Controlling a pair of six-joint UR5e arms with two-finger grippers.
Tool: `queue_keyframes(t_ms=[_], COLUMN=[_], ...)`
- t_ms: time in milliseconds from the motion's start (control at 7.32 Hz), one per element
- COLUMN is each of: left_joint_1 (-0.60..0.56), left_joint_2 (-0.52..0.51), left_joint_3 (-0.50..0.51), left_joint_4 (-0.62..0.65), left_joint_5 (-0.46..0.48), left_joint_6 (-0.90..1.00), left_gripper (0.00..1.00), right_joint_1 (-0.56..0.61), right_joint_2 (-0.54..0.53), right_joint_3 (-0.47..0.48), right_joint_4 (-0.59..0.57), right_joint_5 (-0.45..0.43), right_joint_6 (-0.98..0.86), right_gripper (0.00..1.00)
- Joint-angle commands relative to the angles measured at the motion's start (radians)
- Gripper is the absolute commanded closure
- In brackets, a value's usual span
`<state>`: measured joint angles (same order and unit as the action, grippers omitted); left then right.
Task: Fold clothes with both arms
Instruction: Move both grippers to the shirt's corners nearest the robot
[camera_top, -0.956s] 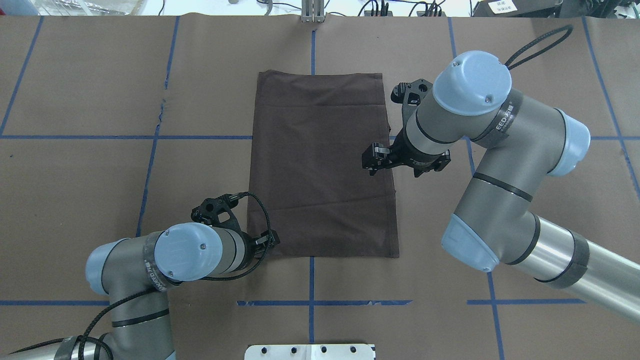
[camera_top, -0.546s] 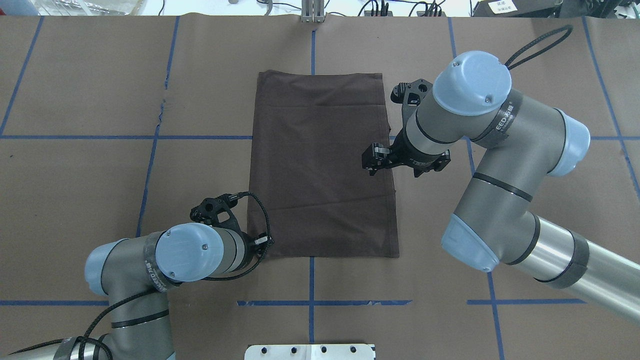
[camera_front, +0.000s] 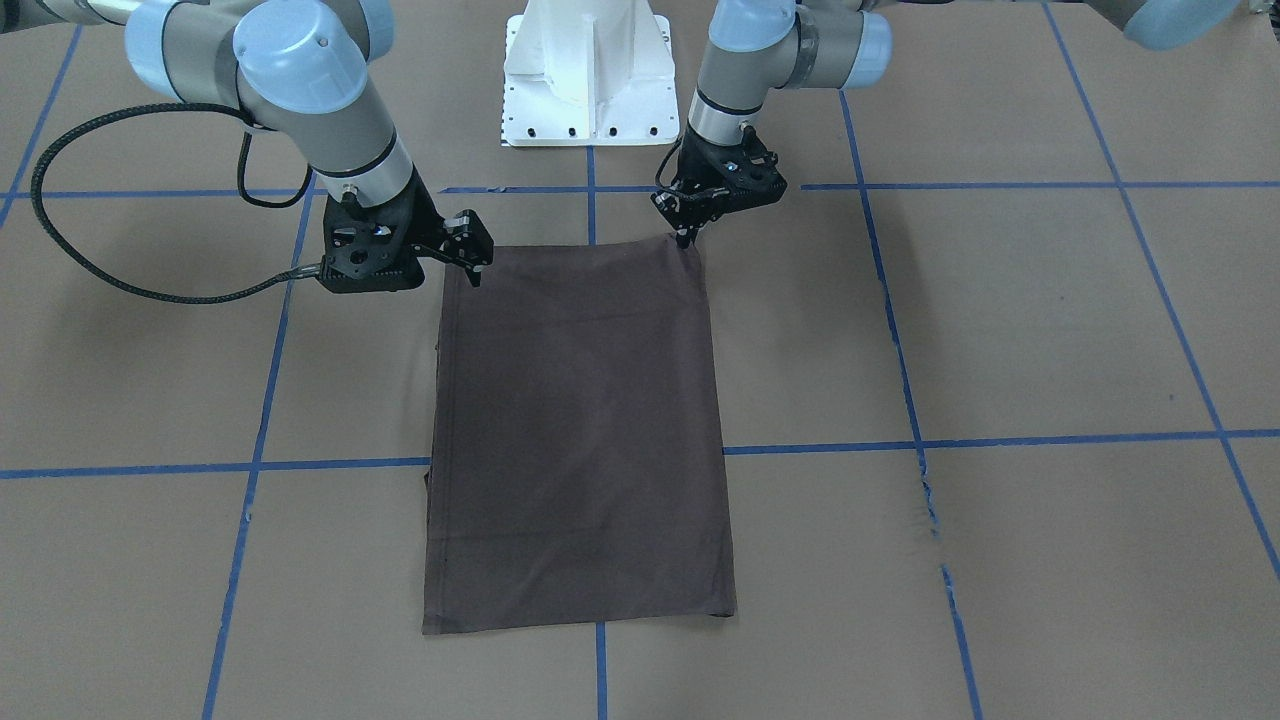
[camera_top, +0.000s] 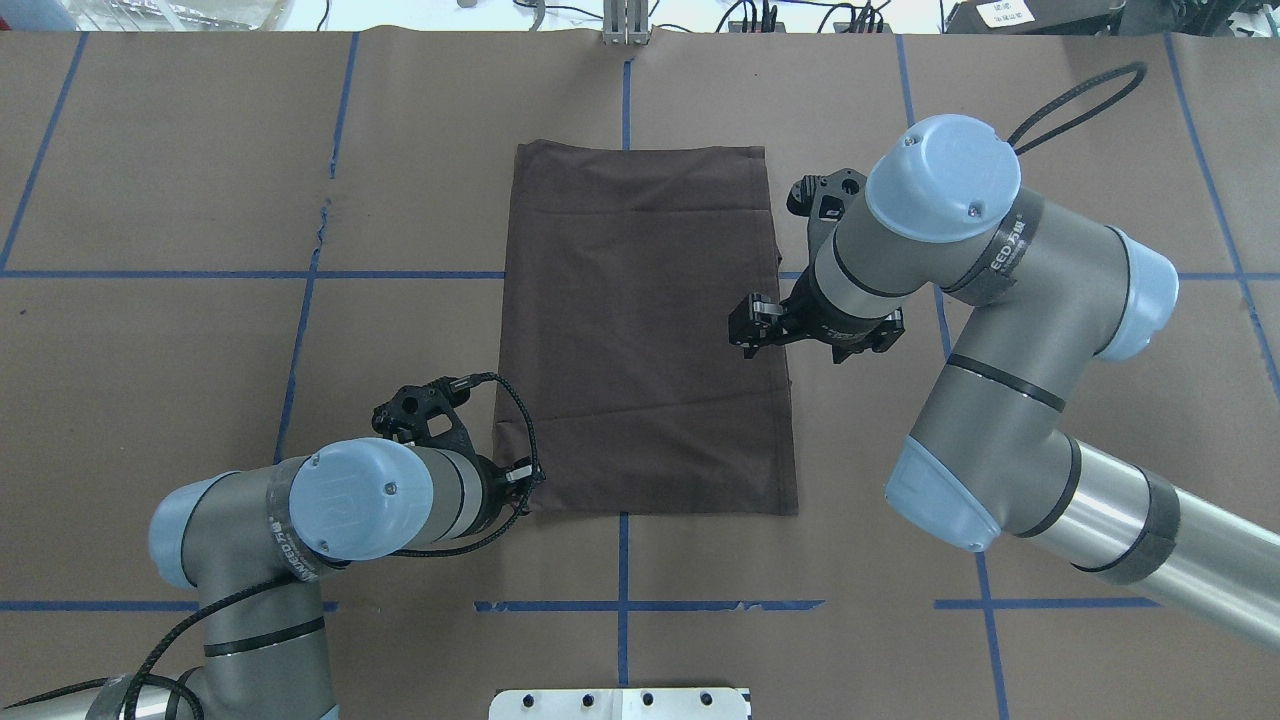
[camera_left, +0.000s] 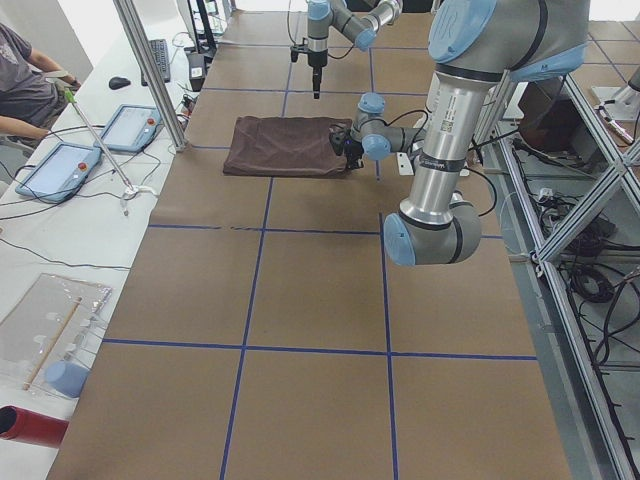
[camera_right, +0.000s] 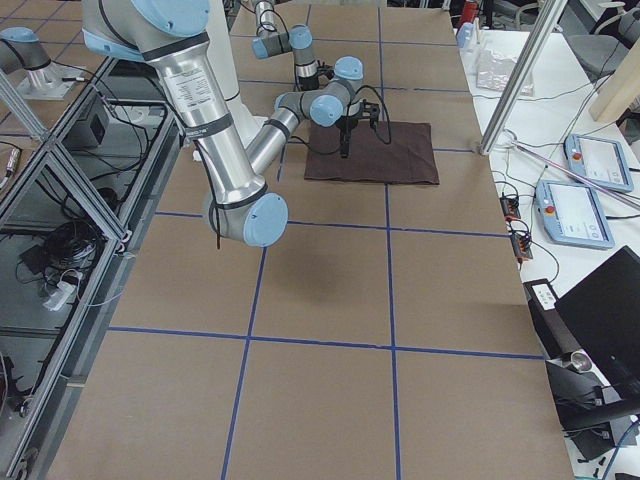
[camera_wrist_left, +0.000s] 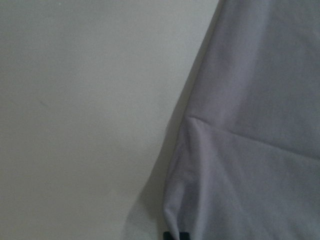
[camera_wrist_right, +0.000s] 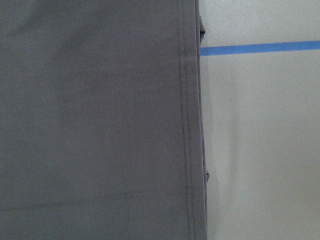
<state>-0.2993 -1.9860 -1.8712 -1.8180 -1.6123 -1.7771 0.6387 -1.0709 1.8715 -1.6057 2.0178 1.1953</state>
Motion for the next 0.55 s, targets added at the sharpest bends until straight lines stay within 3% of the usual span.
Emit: queue_keyframes(t_ms=[0,137,410], left_joint_1=[-0.007,-0.009,-0.011], left_joint_2=[-0.001,-0.001,-0.001], left_joint_3=[-0.003,-0.005,-0.006], left_joint_4=[0.0,-0.001,-0.001], left_joint_5=[0.0,0.0,-0.001], left_joint_6=[0.004,0.007,0.025], left_gripper=[1.0,1.0,1.0], right_joint_1=[-0.089,-0.126,-0.223], right_joint_2=[-0.003,-0.007,-0.072], right_joint_3=[0.002,0.002,-0.011], right_joint_4=[0.001,0.032,0.208], right_joint_5=[-0.098,-0.135,-0.227], right_joint_6=[0.274,0.373,0.614], right_gripper=[0.0,0.0,0.0])
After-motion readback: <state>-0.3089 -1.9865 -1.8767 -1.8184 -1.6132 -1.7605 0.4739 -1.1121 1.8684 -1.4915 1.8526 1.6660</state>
